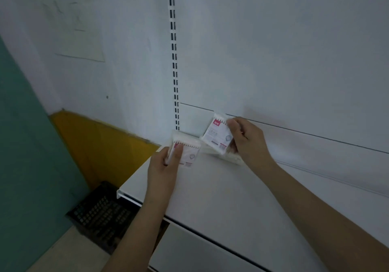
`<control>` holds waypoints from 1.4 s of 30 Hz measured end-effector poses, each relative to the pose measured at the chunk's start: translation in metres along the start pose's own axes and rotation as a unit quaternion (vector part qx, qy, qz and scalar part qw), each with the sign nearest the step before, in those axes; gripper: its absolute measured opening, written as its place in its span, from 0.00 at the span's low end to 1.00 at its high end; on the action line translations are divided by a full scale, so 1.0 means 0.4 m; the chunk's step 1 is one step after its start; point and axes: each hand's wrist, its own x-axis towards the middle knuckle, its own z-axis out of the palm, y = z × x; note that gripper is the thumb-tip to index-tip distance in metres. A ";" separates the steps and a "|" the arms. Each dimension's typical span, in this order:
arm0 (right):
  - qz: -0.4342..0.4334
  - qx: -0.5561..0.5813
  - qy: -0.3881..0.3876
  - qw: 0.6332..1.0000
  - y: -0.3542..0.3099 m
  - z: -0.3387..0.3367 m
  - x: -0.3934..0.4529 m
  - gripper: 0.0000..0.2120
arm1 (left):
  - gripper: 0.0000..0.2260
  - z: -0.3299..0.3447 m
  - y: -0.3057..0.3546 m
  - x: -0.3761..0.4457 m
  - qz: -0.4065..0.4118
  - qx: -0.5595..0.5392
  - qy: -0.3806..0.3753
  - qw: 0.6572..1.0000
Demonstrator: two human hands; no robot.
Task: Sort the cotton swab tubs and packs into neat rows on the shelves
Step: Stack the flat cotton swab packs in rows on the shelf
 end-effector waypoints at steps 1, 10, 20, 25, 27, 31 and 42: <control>0.018 0.018 -0.007 1.000 -0.006 -0.026 -0.013 0.14 | 0.25 0.011 0.010 -0.008 -0.005 -0.006 -0.005 1.000; 0.127 0.107 0.031 0.986 0.031 -0.318 -0.142 0.06 | 0.06 0.216 0.128 -0.098 -0.068 -0.132 -0.170 0.974; 0.170 -0.106 0.184 0.962 0.065 -0.810 -0.433 0.04 | 0.09 0.610 0.250 -0.327 -0.036 -0.065 -0.384 0.920; 0.150 -0.288 0.212 0.922 0.063 -1.036 -0.580 0.06 | 0.05 0.768 0.319 -0.456 0.045 -0.042 -0.414 0.908; 0.138 -0.359 0.201 0.901 0.058 -1.108 -0.619 0.09 | 0.06 0.817 0.347 -0.501 0.061 -0.046 -0.416 0.906; 0.165 -0.364 0.193 0.896 0.057 -1.198 -0.668 0.10 | 0.05 0.886 0.381 -0.562 0.054 -0.046 -0.448 0.891; 0.125 -0.242 0.164 0.948 0.059 -1.159 -0.504 0.04 | 0.10 0.891 0.381 -0.461 0.101 -0.001 -0.324 0.941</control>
